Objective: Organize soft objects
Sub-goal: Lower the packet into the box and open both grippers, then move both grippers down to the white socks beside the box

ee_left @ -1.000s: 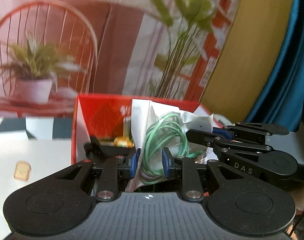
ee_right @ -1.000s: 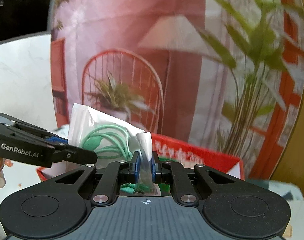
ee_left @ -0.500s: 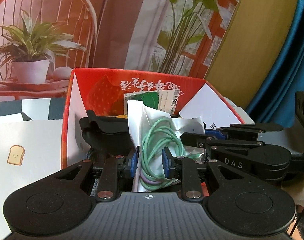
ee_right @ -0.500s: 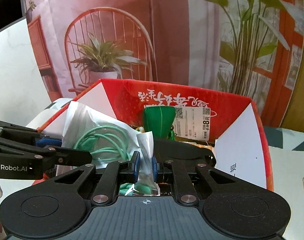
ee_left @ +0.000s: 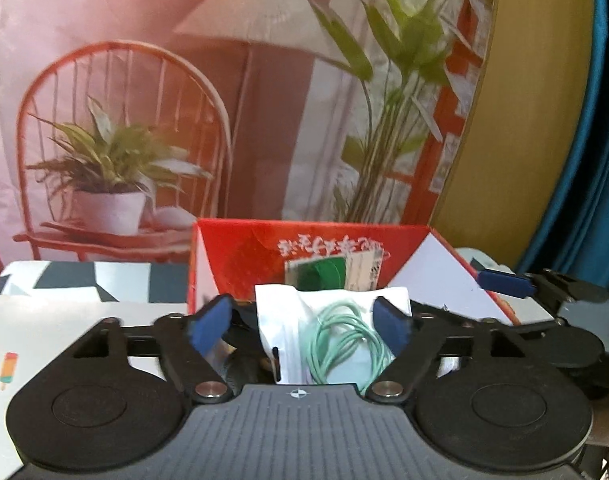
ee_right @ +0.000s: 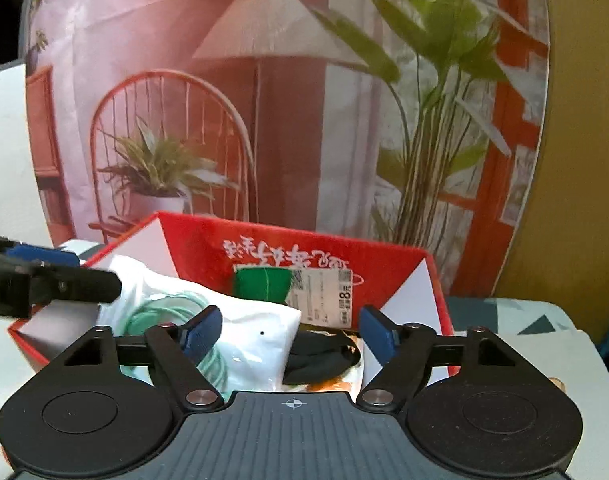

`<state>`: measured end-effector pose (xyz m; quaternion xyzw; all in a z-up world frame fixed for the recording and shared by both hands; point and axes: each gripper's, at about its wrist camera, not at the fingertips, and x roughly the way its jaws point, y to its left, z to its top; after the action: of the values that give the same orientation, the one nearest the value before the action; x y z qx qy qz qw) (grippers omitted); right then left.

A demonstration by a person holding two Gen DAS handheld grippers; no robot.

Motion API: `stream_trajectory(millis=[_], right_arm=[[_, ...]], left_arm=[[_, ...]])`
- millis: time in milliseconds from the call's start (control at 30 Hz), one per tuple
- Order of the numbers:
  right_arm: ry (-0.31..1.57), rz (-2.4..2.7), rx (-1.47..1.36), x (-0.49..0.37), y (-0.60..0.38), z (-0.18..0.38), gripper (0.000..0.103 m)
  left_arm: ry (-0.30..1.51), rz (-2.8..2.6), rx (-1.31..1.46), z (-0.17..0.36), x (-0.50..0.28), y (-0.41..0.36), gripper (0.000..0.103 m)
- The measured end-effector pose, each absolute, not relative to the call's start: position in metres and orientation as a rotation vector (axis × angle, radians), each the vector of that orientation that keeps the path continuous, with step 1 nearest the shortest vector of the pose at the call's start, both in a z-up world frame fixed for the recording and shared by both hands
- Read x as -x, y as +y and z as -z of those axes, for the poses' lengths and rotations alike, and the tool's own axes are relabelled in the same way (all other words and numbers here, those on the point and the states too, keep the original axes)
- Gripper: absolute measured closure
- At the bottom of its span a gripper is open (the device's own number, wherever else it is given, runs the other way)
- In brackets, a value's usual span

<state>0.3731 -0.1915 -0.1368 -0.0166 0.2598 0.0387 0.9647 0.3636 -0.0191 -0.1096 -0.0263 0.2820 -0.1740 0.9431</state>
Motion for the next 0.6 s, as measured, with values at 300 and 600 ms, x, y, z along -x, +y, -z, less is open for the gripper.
stream_trajectory(millis=[300, 600], right_arm=[[0.482, -0.147, 0.041, -0.335, -0.184, 0.131, 0.001], [0.465, -0.193, 0.047, -0.285, -0.183, 0.143, 0.000]], left_arm=[[0.562, 0.282, 0.025, 0.101, -0.324, -0.009, 0.000], [0.615, 0.219, 0.057, 0.127, -0.277, 0.010, 0.000]])
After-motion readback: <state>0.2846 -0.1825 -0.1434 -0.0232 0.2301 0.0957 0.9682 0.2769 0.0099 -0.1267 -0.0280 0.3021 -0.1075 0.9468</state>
